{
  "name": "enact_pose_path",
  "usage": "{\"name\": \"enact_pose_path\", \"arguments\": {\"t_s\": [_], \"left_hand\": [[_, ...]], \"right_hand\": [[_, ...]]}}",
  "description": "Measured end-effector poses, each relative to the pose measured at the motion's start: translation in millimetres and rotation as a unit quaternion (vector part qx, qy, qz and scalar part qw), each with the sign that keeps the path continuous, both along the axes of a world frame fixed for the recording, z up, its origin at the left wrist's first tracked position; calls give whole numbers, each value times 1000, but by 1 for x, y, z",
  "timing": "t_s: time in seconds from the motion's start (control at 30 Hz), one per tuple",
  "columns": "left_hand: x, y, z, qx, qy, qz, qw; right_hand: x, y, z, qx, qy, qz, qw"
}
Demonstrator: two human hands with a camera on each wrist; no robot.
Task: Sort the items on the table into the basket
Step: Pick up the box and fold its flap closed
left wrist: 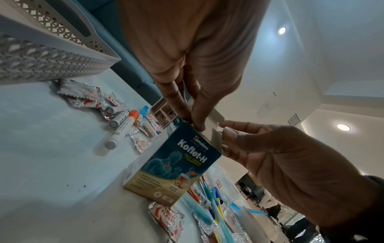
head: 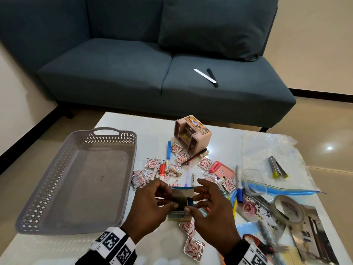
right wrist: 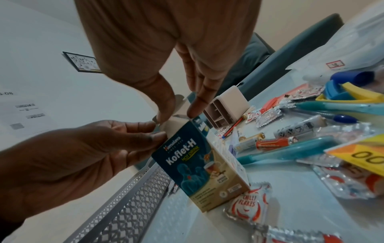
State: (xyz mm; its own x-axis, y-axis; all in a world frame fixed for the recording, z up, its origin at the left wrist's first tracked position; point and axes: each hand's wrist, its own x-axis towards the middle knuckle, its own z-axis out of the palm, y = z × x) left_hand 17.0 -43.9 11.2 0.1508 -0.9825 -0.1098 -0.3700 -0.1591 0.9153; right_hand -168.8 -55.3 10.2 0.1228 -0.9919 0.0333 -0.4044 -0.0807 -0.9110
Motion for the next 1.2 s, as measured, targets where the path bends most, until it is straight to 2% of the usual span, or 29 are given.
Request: {"name": "enact_pose_path", "arguments": {"t_s": [0.13, 0.27, 0.43, 0.57, 0.7, 0.8, 0.87, 1.0, 1.1, 1.2], "left_hand": [[-3, 0, 5, 0, 41, 19, 999], [-1, 2, 10, -39, 18, -38, 998], [9, 0, 13, -76, -4, -66, 995], [10, 1, 7, -93, 11, -61, 994], [12, -1, 3, -109, 2, -85, 990], [14, 0, 2, -110, 3, -101, 989], [15, -1, 0, -113, -5, -109, 988], [16, -1, -4, -142, -51, -125, 981], [18, -2, -6, -162, -87, -137, 973], [19, -2, -6, -159, -83, -126, 976]], "right_hand": [[0, -1, -7, -24, 8, 11, 1000], [-3, -4, -7, -54, 28, 48, 997], [-11, -10, -2, -51, -47, 50, 996], [-11, -9, -7, -58, -64, 30, 996], [-14, -10, -6, -38, -91, 44, 994], [-14, -11, -7, -44, -60, 33, 997], [-14, -11, -9, -95, -16, 38, 995], [-18, -9, -13, -214, 71, 68, 972], [-18, -10, -14, -240, 82, 70, 965], [-17, -9, -16, -234, 92, 75, 965]]}}
